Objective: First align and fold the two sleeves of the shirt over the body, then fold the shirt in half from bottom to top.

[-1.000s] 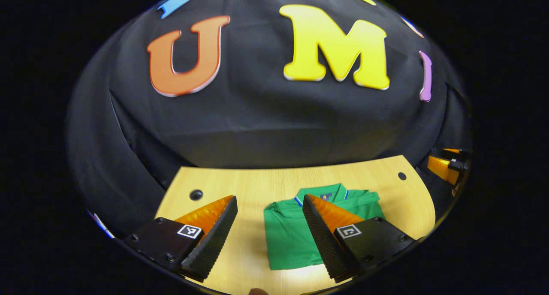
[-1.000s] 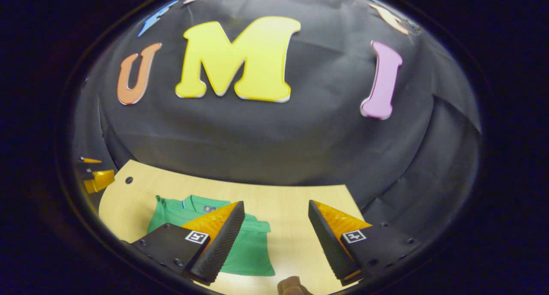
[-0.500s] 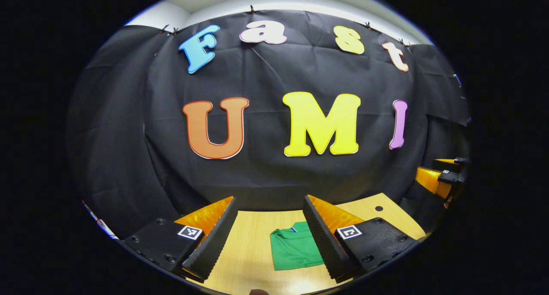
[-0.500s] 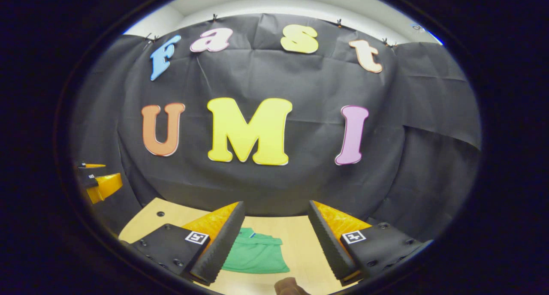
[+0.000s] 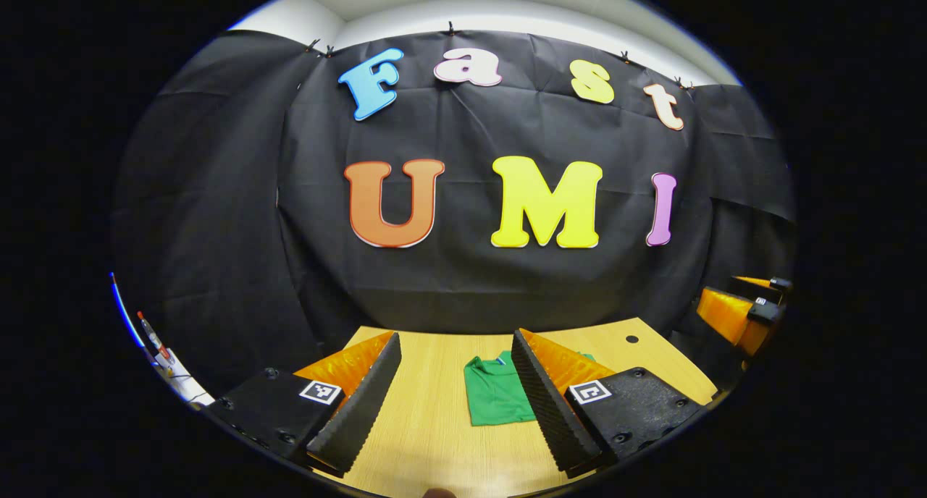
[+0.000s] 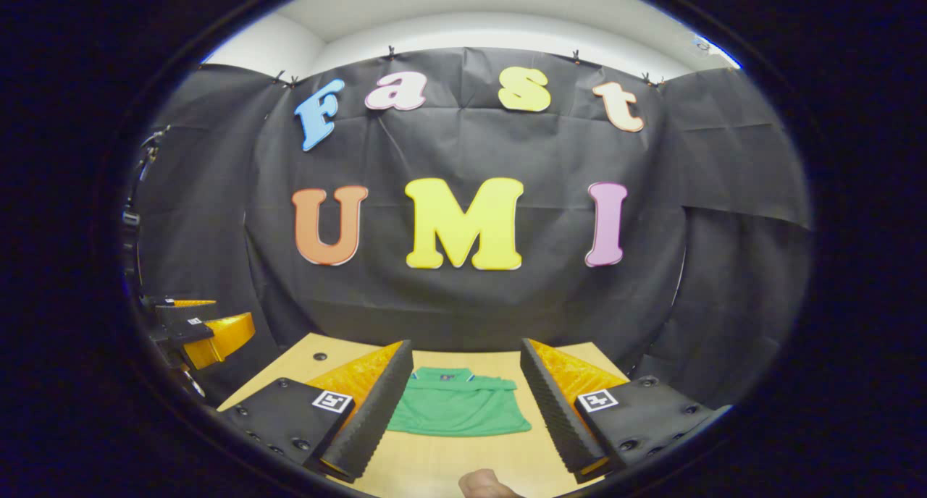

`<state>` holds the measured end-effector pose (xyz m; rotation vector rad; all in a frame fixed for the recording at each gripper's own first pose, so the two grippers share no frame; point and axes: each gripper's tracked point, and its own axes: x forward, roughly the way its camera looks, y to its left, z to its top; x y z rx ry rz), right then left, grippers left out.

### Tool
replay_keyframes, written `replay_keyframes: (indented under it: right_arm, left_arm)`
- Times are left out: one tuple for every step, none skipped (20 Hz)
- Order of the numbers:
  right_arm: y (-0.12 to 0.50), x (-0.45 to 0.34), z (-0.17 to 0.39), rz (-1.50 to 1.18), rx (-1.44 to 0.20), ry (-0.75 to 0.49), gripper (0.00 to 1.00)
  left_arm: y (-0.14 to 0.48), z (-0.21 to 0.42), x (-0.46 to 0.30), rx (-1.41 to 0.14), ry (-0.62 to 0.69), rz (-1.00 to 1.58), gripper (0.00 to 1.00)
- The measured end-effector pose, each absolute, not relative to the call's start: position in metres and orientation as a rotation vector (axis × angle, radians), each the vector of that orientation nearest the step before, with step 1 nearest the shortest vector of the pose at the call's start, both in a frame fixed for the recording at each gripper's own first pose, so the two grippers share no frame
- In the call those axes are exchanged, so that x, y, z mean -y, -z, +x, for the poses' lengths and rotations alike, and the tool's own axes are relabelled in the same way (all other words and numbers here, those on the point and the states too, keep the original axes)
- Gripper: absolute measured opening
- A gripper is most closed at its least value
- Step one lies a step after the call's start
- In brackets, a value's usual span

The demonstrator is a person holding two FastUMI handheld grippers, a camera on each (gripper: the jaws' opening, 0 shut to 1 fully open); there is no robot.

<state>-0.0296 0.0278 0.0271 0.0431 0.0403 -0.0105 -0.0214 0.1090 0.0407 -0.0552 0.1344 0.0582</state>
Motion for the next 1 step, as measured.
replay_keyframes:
  right_arm:
    - [-0.0221, -0.0348, -0.0329, 0.036, -0.047, 0.003, 0.96]
  left_arm:
    - [-0.0367, -0.0269, -0.1094, -0.135, -0.060, -0.059, 0.98]
